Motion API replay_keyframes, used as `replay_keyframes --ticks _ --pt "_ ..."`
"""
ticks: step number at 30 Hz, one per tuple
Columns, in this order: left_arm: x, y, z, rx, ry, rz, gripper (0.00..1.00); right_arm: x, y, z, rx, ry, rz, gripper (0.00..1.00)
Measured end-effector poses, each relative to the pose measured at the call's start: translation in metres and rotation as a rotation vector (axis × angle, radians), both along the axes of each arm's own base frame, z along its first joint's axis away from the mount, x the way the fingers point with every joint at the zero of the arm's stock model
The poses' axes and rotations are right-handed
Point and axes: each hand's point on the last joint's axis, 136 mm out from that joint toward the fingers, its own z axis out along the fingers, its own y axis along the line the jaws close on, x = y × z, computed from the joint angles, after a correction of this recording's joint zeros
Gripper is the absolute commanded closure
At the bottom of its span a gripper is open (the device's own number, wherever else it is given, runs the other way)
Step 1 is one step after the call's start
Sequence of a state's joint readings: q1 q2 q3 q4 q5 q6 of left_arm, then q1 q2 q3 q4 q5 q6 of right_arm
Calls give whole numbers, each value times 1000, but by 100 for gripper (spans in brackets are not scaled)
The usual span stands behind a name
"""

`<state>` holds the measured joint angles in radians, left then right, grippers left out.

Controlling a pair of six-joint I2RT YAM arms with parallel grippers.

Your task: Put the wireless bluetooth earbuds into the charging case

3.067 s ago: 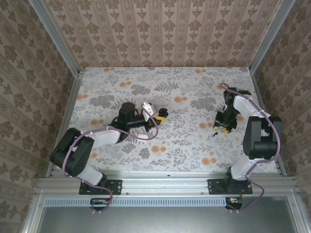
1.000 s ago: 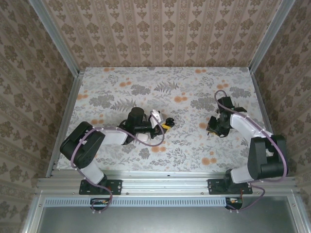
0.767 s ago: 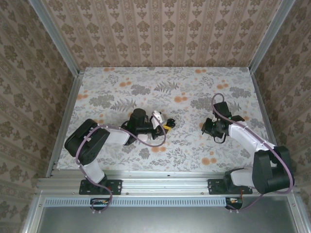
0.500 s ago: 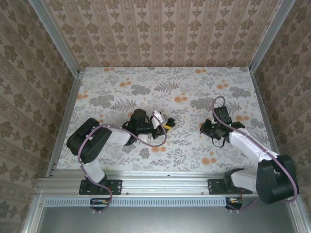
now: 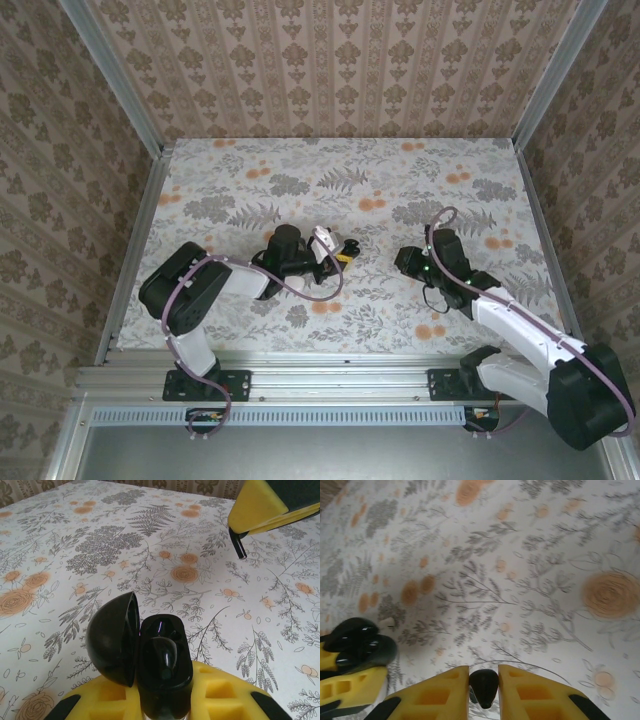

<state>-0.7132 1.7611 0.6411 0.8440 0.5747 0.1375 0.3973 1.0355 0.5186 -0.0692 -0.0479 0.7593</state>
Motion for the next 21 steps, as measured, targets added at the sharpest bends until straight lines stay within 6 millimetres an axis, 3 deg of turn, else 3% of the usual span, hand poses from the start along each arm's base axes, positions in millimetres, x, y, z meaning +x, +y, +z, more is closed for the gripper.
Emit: replay_keyframes --ticks 9,21 --pt "0 0 3 -17 8 7 95 13 37 16 21 -125 93 79" --pt "2 -1 6 -44 53 32 94 19 69 26 31 -223 183 78"
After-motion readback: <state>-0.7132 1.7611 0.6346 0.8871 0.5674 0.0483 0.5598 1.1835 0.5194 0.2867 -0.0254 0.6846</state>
